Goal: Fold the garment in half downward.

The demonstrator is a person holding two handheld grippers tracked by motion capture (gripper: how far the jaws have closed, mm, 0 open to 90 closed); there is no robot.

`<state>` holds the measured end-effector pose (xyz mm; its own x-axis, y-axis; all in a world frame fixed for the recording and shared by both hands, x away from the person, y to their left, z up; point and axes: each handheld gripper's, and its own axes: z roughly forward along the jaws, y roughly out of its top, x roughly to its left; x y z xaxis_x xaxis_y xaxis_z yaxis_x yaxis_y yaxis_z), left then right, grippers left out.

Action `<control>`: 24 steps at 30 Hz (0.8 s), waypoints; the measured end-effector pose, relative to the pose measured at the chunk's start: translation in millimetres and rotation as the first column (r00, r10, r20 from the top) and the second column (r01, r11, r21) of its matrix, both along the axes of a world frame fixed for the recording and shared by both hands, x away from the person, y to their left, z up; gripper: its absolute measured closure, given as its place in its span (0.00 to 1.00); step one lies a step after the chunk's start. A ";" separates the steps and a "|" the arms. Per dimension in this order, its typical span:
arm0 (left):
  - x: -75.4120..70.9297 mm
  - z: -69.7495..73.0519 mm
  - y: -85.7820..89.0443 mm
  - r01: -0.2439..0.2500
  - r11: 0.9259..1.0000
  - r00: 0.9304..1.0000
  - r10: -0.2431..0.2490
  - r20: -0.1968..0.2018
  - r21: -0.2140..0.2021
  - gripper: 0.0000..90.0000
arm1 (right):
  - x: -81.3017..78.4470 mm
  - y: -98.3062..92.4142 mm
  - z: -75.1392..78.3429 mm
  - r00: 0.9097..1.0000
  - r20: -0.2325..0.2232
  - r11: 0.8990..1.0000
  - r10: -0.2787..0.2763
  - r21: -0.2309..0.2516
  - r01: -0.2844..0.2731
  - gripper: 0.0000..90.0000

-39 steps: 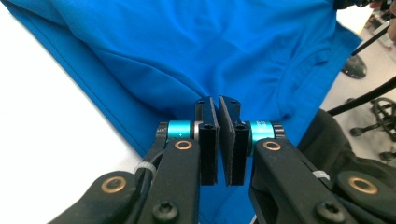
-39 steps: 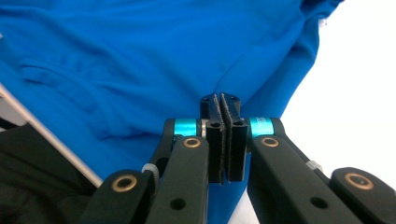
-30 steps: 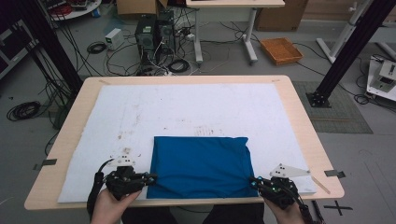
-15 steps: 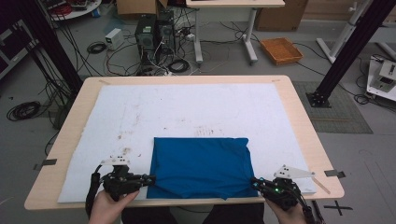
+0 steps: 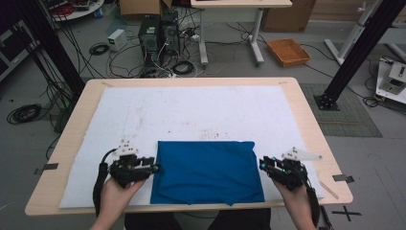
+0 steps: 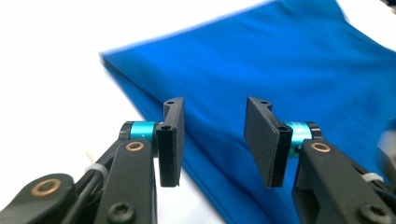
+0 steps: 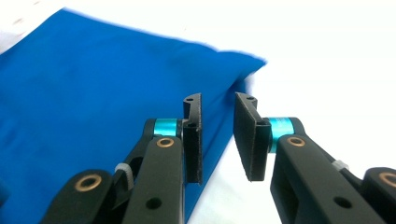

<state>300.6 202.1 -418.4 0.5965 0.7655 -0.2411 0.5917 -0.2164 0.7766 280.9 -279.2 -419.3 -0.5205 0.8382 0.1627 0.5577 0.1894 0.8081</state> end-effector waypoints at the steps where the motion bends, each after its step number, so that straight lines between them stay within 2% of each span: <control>1: 10.2 -2.3 0.2 -0.018 1.000 1.000 0.018 -0.010 -0.014 0.64 | 12.2 1.0 -2.0 1.000 -0.015 1.000 -0.010 0.008 0.010 0.81; 2: 19.2 -4.7 0.6 -0.048 0.999 0.999 0.048 -0.017 -0.018 0.64 | 23.7 1.8 -4.6 0.999 -0.023 1.000 -0.028 0.013 0.029 0.79; 4: 34.4 -9.4 1.1 -0.086 0.996 0.996 0.086 -0.014 0.003 0.64 | 44.0 4.2 -10.2 0.997 -0.057 0.998 -0.046 0.035 0.048 0.77; 7: 50.1 -16.6 0.4 -0.121 0.993 0.992 0.121 -0.031 0.019 0.63 | 66.0 7.4 -19.2 0.992 -0.100 0.994 -0.072 0.074 0.079 0.77; 8: 53.7 -19.0 -0.4 -0.127 0.992 0.991 0.127 -0.034 0.023 0.63 | 71.1 7.9 -22.2 0.990 -0.117 0.994 -0.075 0.075 0.084 0.80; 9: 56.1 -21.2 -1.5 -0.125 0.992 0.991 0.126 -0.039 0.025 0.63 | 74.6 8.6 -24.8 0.990 -0.125 0.994 -0.068 0.081 0.078 0.89; 10: 57.6 -22.9 -2.6 -0.112 0.993 0.993 0.113 -0.043 0.032 0.66 | 76.4 9.3 -26.5 0.989 -0.133 0.995 -0.059 0.075 0.069 0.94; 11: 58.6 -24.6 -4.3 -0.104 0.994 0.994 0.105 -0.037 0.040 0.76 | 77.2 10.2 -27.2 0.990 -0.129 0.996 -0.060 0.059 0.068 1.00; 13: 59.4 -26.5 -6.8 -0.099 0.993 0.995 0.100 -0.027 0.060 0.89 | 78.3 10.0 -27.4 0.993 -0.102 0.997 -0.061 0.046 0.066 1.00; 15: 59.5 -26.5 -6.8 -0.098 0.993 0.995 0.100 -0.015 0.067 0.96 | 77.6 9.0 -25.8 0.994 -0.082 0.996 -0.072 0.047 0.076 1.00; 17: 59.2 -25.5 -5.5 -0.108 0.992 0.994 0.108 0.001 0.058 0.98 | 76.5 7.2 -24.5 0.994 -0.068 0.995 -0.084 0.044 0.087 1.00; 19: 58.1 -24.0 -2.7 -0.112 0.993 0.994 0.112 0.006 0.041 0.97 | 75.4 3.5 -24.1 0.995 -0.067 0.993 -0.080 0.078 0.085 0.96; 20: 57.6 -23.1 -1.7 -0.120 0.992 0.993 0.120 0.010 0.031 0.91 | 74.2 1.7 -23.7 0.994 -0.064 0.990 -0.086 0.108 0.092 0.87; 21: 57.6 -22.6 -1.0 -0.133 0.991 0.991 0.132 0.007 0.019 0.79 | 74.0 0.2 -23.8 0.993 -0.072 0.985 -0.090 0.139 0.100 0.81; 22: 58.1 -22.7 -0.7 -0.132 0.991 0.991 0.132 0.008 0.004 0.73 | 75.3 -0.8 -24.5 0.992 -0.092 0.980 -0.084 0.170 0.099 0.75; 23: 58.4 -23.1 -1.3 -0.134 0.991 0.991 0.134 0.010 -0.002 0.72 | 77.6 -0.7 -26.0 0.990 -0.116 0.976 -0.075 0.193 0.096 0.73; 24: 59.4 -23.9 -2.0 -0.134 0.991 0.991 0.133 0.018 0.010 0.69 | 79.6 0.7 -28.0 0.989 -0.124 0.976 -0.075 0.193 0.099 0.73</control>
